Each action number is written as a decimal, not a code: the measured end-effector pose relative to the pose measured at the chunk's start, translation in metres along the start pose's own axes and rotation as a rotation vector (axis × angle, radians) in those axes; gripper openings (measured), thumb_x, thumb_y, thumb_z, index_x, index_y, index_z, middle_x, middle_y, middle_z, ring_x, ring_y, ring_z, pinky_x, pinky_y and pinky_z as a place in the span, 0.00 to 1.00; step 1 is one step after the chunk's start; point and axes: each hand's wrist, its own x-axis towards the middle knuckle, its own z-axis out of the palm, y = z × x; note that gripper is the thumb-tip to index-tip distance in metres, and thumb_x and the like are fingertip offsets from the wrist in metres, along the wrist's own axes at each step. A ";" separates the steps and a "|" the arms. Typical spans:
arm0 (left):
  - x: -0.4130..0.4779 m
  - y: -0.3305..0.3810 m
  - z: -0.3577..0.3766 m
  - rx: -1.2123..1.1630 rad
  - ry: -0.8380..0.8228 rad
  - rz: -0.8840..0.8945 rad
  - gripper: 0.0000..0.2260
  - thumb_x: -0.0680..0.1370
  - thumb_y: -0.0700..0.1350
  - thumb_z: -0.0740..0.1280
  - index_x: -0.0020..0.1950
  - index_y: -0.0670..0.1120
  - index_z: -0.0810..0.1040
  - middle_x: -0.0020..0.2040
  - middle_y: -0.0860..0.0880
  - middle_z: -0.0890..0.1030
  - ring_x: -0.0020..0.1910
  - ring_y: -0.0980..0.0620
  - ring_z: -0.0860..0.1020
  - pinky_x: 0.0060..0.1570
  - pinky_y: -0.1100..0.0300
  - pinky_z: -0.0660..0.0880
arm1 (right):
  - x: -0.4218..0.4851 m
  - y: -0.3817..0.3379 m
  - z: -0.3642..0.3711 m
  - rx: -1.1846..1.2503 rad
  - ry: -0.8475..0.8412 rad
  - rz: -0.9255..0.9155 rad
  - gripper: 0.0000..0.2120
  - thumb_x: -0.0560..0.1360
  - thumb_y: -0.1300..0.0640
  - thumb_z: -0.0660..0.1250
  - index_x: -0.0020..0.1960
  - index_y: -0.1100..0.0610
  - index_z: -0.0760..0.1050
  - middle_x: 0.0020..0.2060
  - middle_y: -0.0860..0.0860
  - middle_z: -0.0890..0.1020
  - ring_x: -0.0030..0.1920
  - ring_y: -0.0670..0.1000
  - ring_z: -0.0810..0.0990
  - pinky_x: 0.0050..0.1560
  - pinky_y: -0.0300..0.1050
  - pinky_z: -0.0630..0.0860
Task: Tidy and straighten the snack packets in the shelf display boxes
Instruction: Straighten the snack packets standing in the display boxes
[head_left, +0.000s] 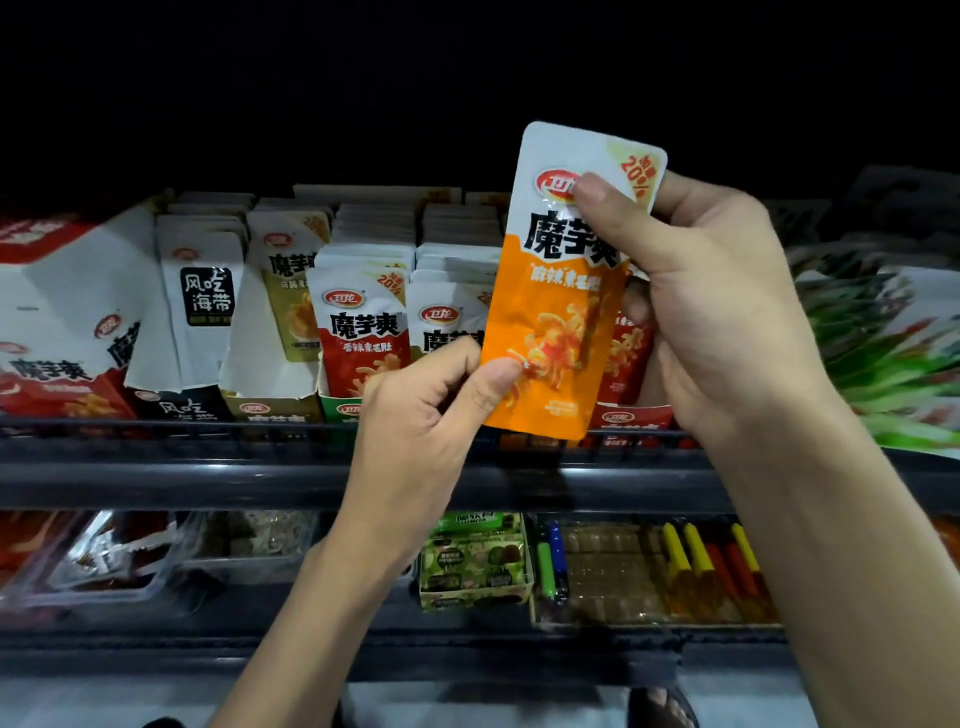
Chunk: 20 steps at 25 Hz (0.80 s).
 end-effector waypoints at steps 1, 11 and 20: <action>0.000 -0.001 0.001 0.000 0.013 -0.016 0.13 0.80 0.50 0.63 0.36 0.52 0.73 0.29 0.58 0.73 0.28 0.59 0.69 0.30 0.69 0.64 | -0.001 0.000 0.001 -0.001 -0.011 -0.006 0.07 0.78 0.60 0.68 0.54 0.62 0.80 0.41 0.48 0.86 0.34 0.38 0.82 0.28 0.27 0.70; 0.000 -0.003 0.002 0.147 0.140 -0.019 0.12 0.79 0.51 0.64 0.42 0.45 0.80 0.34 0.52 0.79 0.32 0.52 0.74 0.31 0.51 0.71 | 0.006 0.002 -0.002 -0.219 -0.068 -0.288 0.12 0.77 0.60 0.71 0.59 0.58 0.74 0.49 0.52 0.84 0.47 0.47 0.83 0.34 0.37 0.74; -0.003 -0.024 0.014 0.782 -0.027 0.015 0.08 0.78 0.45 0.68 0.56 0.49 0.81 0.52 0.54 0.79 0.51 0.52 0.77 0.48 0.56 0.75 | 0.023 0.027 -0.018 -0.263 0.277 -0.660 0.12 0.79 0.62 0.69 0.60 0.61 0.71 0.54 0.57 0.78 0.53 0.58 0.80 0.48 0.57 0.78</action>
